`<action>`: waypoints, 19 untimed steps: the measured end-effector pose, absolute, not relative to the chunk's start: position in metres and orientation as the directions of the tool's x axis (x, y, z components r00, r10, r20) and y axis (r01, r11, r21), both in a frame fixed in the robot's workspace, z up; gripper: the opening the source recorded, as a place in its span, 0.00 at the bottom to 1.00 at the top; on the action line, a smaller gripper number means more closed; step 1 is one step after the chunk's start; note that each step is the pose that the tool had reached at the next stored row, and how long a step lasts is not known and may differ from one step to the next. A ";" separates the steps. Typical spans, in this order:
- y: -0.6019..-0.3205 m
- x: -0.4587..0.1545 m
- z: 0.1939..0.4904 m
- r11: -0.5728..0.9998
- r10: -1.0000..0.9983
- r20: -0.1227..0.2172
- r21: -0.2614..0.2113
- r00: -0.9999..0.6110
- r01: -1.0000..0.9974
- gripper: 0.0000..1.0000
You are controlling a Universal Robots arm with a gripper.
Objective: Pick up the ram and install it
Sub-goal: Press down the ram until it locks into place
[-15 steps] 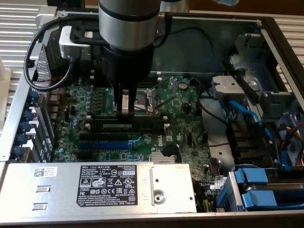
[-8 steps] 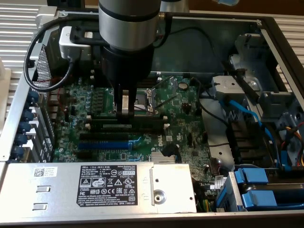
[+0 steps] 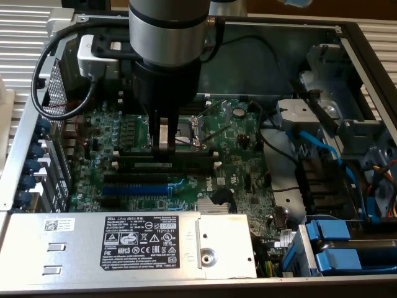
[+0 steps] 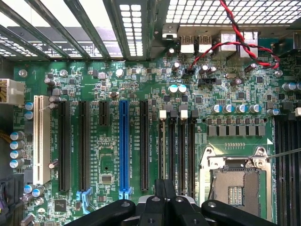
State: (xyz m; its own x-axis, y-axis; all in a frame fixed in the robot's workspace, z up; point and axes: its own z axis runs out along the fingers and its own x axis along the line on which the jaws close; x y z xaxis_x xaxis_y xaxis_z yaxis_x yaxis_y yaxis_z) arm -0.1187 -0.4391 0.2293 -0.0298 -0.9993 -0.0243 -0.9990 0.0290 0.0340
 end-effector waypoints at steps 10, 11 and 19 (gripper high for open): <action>-0.439 -0.119 0.227 0.029 -0.999 -0.024 0.034 -0.030 -0.999 0.11; -0.439 -0.119 0.227 0.029 -0.999 -0.024 0.034 -0.030 -0.999 0.11; -0.439 -0.119 0.226 0.029 -0.999 -0.024 0.034 -0.030 -0.999 0.11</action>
State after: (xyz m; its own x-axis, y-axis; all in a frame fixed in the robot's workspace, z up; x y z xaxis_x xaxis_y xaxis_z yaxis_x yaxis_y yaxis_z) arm -0.1187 -0.4392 0.2262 -0.0298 -0.9993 -0.0241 -0.9990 0.0290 0.0341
